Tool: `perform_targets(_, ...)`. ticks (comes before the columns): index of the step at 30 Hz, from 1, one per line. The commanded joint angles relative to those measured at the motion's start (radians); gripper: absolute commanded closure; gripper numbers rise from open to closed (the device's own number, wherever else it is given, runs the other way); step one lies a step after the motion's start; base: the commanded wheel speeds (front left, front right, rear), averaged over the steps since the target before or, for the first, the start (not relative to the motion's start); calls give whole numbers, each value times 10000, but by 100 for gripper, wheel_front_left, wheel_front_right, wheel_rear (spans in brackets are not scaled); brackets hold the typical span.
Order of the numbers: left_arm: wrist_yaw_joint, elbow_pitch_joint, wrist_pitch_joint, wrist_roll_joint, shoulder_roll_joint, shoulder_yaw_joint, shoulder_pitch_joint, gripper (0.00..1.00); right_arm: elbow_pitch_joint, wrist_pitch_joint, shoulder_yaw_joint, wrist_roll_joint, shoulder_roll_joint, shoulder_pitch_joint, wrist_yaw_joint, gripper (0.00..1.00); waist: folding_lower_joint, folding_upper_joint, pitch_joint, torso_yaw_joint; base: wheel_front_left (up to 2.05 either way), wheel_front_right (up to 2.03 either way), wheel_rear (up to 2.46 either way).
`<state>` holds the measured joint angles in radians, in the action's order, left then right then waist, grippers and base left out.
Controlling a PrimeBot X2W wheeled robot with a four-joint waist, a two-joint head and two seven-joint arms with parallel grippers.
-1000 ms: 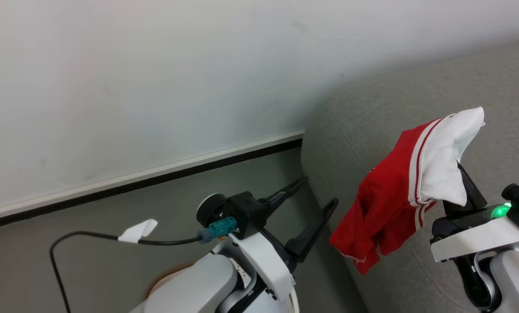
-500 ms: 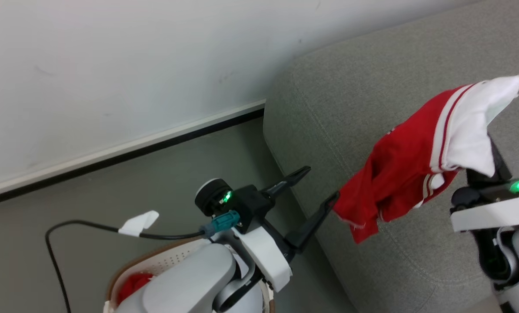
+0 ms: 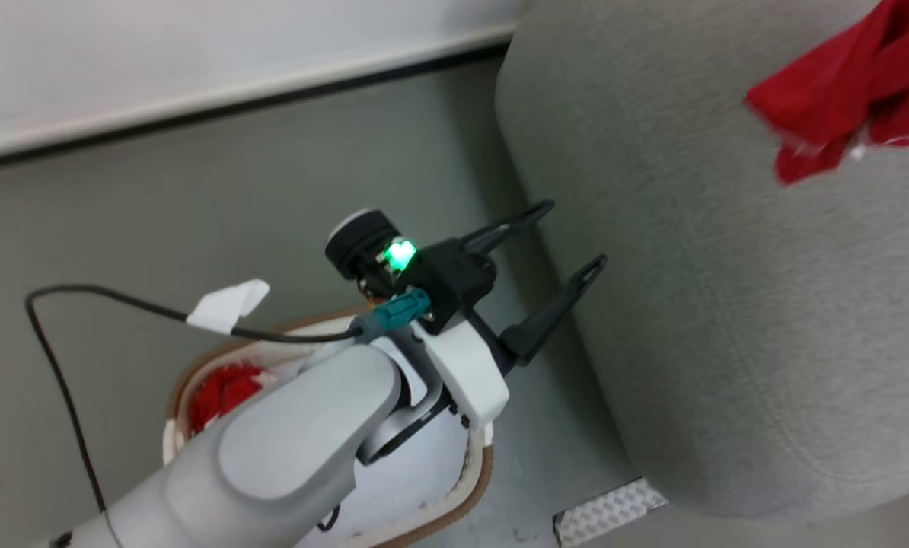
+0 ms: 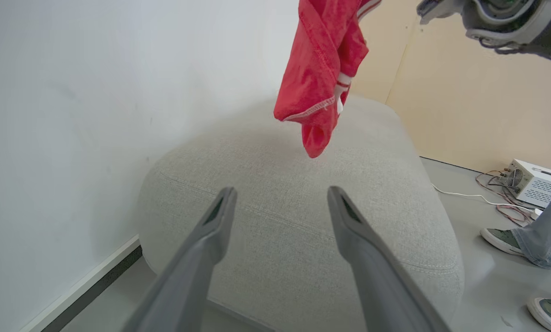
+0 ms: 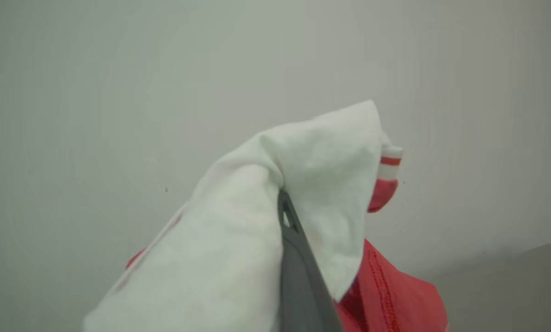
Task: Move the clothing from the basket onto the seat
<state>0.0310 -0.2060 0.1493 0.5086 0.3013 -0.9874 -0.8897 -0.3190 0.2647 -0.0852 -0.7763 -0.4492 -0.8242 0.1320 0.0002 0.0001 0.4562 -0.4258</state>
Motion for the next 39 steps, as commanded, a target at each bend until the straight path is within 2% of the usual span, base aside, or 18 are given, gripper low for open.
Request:
perform_targets(1, 23, 110, -64, -143, 92, 19, -227, 0, -308, -57, 39, -208, -292, -450, -25, 100, -2, -1, 1083, 662, 0, 0, 0)
perform_targets(4, -30, 310, -195, -225, 132, 44, -485, 0, -901, -79, 288, -419, -924, -1266, -25, 100, -2, -1, 1645, 1079, 0, 0, 0)
perform_targets(10, -201, 574, -235, -258, 534, 173, -403, 0, -2464, -247, 371, -80, -1891, -2234, -25, 100, -2, -1, 2343, 1802, 0, 0, 0)
perform_targets(15, -278, 720, -160, -252, 638, 213, -381, 0, -4380, -799, -226, 582, -2009, -2566, -25, 100, -2, -1, 2582, 2158, 0, 0, 0)
perform_targets(17, -278, 719, -106, -236, 554, 205, -426, 0, -5274, -1373, -539, 845, -2123, -2629, -25, 100, -2, -1, 2624, 2286, 0, 0, 0)
perform_targets(18, -280, 709, -75, -224, 513, 200, -442, 0, -5591, -1591, -694, 912, -2114, -2680, -25, 83, -2, -1, 2624, 2330, 0, 0, 0)
perform_targets(22, -294, 584, 50, -126, 453, 206, -432, 0, -6724, -2672, -1275, 1117, -2029, -2750, -25, 51, -2, -1, 2492, 2422, 0, 0, 0)
perform_targets(24, -303, 476, 134, -65, 447, 221, -339, 0, -6909, -3077, -1620, 1103, -1999, -2727, -25, 2, -2, -1, 2322, 2410, 0, 0, 0)
perform_targets(30, -340, 83, 439, 178, 413, 264, 28, 0, -6639, -4035, -2788, 720, -2172, -2245, -25, 0, -2, -1, 1416, 2236, 0, 0, 0)
perform_targets(39, -496, -487, 962, 794, 309, 566, 1116, 0, -5645, -4791, -4146, 452, -3062, -1516, -25, 0, -2, -1, -827, 2010, 0, 0, 0)
